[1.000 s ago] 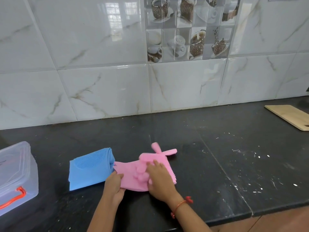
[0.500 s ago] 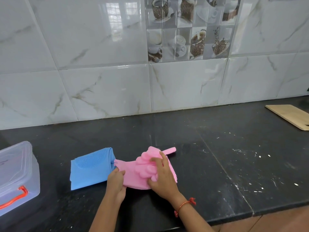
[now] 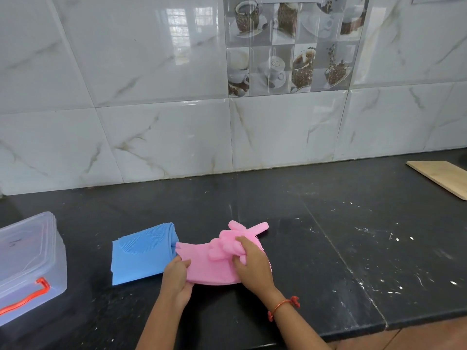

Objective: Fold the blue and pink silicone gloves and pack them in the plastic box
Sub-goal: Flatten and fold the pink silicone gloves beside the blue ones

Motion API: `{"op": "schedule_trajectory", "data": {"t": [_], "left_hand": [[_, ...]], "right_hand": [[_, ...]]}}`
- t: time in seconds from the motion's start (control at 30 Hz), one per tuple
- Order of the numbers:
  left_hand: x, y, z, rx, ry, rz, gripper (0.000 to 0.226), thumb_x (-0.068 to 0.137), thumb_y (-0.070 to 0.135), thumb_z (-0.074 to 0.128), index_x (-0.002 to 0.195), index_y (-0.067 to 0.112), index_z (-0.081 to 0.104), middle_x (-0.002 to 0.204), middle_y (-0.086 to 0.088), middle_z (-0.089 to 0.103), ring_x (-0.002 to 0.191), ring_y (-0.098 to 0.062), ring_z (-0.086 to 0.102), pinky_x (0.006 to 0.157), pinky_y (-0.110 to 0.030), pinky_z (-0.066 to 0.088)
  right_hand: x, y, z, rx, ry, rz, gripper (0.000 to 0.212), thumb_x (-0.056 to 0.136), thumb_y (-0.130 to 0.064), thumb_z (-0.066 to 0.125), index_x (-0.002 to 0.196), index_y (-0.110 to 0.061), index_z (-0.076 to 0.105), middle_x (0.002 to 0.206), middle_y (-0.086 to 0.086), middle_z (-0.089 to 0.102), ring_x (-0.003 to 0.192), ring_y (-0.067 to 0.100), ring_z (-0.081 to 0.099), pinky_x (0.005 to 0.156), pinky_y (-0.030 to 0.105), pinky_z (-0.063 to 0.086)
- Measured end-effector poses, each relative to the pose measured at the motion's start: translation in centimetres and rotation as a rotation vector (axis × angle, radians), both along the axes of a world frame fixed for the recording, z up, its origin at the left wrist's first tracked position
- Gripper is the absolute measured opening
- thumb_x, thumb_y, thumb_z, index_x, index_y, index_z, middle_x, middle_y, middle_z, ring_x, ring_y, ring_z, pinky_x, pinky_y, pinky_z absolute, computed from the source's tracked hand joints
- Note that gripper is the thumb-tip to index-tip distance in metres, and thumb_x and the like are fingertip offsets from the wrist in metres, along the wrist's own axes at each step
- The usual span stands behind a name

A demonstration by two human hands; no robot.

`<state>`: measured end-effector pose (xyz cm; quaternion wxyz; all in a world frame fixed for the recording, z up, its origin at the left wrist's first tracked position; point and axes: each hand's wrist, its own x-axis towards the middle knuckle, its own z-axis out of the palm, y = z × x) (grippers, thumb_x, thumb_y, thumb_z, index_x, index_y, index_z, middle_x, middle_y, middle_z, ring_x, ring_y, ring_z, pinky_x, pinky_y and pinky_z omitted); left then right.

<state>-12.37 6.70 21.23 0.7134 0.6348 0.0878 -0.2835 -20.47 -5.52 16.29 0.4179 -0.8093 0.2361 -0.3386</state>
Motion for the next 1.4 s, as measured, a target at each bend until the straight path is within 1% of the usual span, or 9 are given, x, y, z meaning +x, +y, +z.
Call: {"op": "schedule_trajectory", "data": {"t": [0.07, 0.23, 0.33, 0.5, 0.77, 1.1, 1.27, 1.33, 1.4], "left_hand": [[0.0, 0.1, 0.0, -0.004, 0.003, 0.010, 0.043, 0.097, -0.002, 0.034, 0.140, 0.001, 0.035, 0.140, -0.019, 0.045, 0.118, -0.031, 0.048, 0.105, -0.041, 0.038], [0.5, 0.2, -0.4, 0.015, 0.019, 0.015, 0.043, 0.097, 0.000, 0.035, 0.140, 0.003, 0.035, 0.140, -0.019, 0.045, 0.128, -0.032, 0.045, 0.106, -0.043, 0.038], [0.8, 0.1, -0.5, 0.019, 0.024, 0.019, 0.045, 0.097, -0.002, 0.036, 0.141, 0.004, 0.034, 0.142, -0.018, 0.043, 0.129, -0.031, 0.044, 0.108, -0.043, 0.037], [0.9, -0.3, -0.3, 0.001, 0.064, 0.037, 0.044, 0.096, -0.001, 0.038, 0.140, 0.005, 0.035, 0.141, -0.017, 0.044, 0.129, -0.030, 0.044, 0.106, -0.043, 0.039], [1.0, -0.7, 0.4, 0.004, 0.100, 0.049, 0.045, 0.095, -0.002, 0.039, 0.140, 0.002, 0.034, 0.130, -0.019, 0.048, 0.120, -0.029, 0.048, 0.106, -0.041, 0.039], [1.7, -1.5, 1.1, -0.010, 0.096, 0.083, 0.042, 0.095, -0.002, 0.039, 0.137, -0.001, 0.037, 0.112, -0.015, 0.047, 0.101, -0.025, 0.046, 0.091, -0.036, 0.041], [0.5, -6.4, 3.0, 0.222, -0.251, -0.084, 0.014, 0.096, 0.006, 0.034, 0.092, 0.009, 0.047, 0.071, -0.002, 0.041, 0.062, -0.015, 0.039, 0.062, -0.027, 0.036], [-1.2, -8.7, 3.1, 0.301, -0.405, -0.291, 0.023, 0.093, 0.002, 0.031, 0.101, 0.007, 0.051, 0.087, -0.008, 0.047, 0.076, -0.018, 0.041, 0.060, -0.026, 0.033], [-3.2, -10.5, 1.7, 0.466, -0.454, -0.624, 0.038, 0.098, 0.012, 0.032, 0.136, 0.009, 0.036, 0.133, -0.012, 0.044, 0.111, -0.020, 0.042, 0.085, -0.030, 0.040]], "right_hand": [[-0.1, -0.6, 0.8, 0.306, -0.053, -0.105, 0.023, 0.087, -0.007, 0.050, 0.099, -0.020, 0.065, 0.101, -0.004, 0.065, 0.089, 0.012, 0.057, 0.067, 0.009, 0.043], [-2.0, -4.2, 1.8, 1.187, -0.573, -0.240, 0.017, 0.092, -0.009, 0.049, 0.105, -0.006, 0.060, 0.097, 0.011, 0.061, 0.088, 0.025, 0.058, 0.080, 0.036, 0.049], [-3.7, -6.0, 1.4, 1.441, -0.651, -0.214, 0.021, 0.095, -0.021, 0.044, 0.107, -0.009, 0.057, 0.100, 0.014, 0.063, 0.089, 0.027, 0.060, 0.078, 0.039, 0.049], [-4.2, -6.1, 1.1, 1.471, -0.618, -0.101, 0.017, 0.093, -0.021, 0.047, 0.094, -0.011, 0.061, 0.091, 0.010, 0.066, 0.087, 0.025, 0.060, 0.076, 0.037, 0.048], [-3.5, -6.7, 0.5, 1.388, -0.535, -0.123, 0.053, 0.079, 0.003, 0.061, 0.130, -0.006, 0.050, 0.128, 0.019, 0.058, 0.118, 0.036, 0.055, 0.087, 0.043, 0.050], [-3.9, -6.6, -0.1, 1.438, -0.554, -0.168, 0.048, 0.085, 0.001, 0.054, 0.132, -0.003, 0.048, 0.108, 0.014, 0.063, 0.088, 0.025, 0.061, 0.072, 0.037, 0.050], [-3.9, -6.3, -0.1, 1.427, -0.568, -0.165, 0.046, 0.086, 0.000, 0.053, 0.131, -0.004, 0.048, 0.107, 0.014, 0.064, 0.088, 0.025, 0.061, 0.071, 0.036, 0.050], [-4.0, -6.2, -0.2, 1.423, -0.565, -0.162, 0.045, 0.086, 0.000, 0.053, 0.131, -0.002, 0.049, 0.111, 0.016, 0.063, 0.089, 0.025, 0.061, 0.072, 0.036, 0.050], [-4.1, -6.1, -0.3, 1.414, -0.559, -0.149, 0.045, 0.086, 0.000, 0.052, 0.131, -0.001, 0.049, 0.117, 0.019, 0.062, 0.090, 0.026, 0.062, 0.074, 0.036, 0.052]]}}
